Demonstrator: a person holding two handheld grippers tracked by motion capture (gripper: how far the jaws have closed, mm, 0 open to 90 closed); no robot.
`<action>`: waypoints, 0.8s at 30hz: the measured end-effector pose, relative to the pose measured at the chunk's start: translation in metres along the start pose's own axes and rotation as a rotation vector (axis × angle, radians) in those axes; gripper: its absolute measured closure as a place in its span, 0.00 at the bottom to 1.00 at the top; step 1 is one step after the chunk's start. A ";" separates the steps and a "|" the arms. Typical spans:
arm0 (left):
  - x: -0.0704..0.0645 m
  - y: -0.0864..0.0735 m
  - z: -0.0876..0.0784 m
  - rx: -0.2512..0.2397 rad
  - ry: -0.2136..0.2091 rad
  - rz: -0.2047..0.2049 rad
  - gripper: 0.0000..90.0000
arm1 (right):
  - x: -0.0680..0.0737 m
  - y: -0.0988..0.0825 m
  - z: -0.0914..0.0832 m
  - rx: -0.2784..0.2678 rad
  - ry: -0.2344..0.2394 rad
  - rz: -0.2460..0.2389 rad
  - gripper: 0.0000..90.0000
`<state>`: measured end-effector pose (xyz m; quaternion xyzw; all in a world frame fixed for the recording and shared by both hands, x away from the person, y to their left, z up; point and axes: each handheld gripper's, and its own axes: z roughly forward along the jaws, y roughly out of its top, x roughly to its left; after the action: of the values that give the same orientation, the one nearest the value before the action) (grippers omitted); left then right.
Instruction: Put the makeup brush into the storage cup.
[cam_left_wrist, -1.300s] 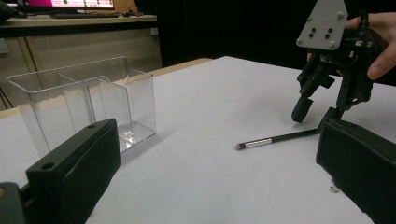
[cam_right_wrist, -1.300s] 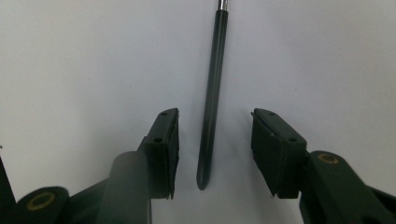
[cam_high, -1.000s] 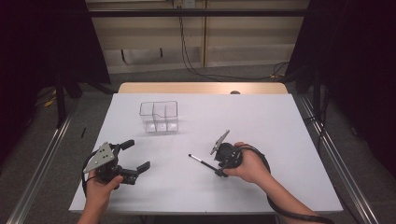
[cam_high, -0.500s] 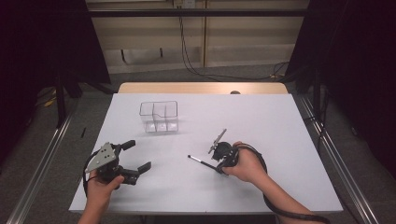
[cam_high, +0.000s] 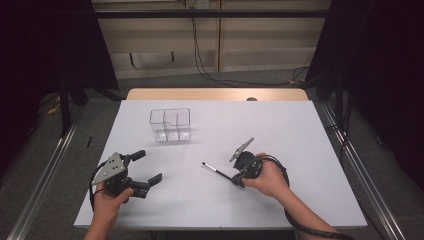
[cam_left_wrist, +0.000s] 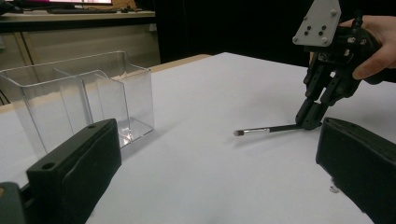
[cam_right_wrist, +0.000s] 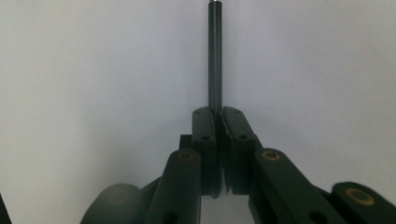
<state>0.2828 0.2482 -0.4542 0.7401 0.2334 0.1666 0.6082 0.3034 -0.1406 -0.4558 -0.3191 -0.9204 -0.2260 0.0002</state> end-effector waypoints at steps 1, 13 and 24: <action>0.000 0.000 0.000 0.000 -0.001 -0.001 0.00 | -0.001 -0.001 0.000 -0.015 0.006 0.005 0.94; 0.000 -0.001 0.002 -0.004 0.008 -0.015 0.00 | -0.005 -0.018 -0.001 -0.234 0.054 0.064 0.94; -0.001 0.000 0.009 -0.001 0.004 -0.020 0.00 | -0.010 -0.030 -0.010 -0.492 0.061 0.090 0.94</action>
<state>0.2870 0.2401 -0.4557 0.7371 0.2419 0.1619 0.6099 0.2919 -0.1714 -0.4612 -0.3432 -0.8222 -0.4525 -0.0399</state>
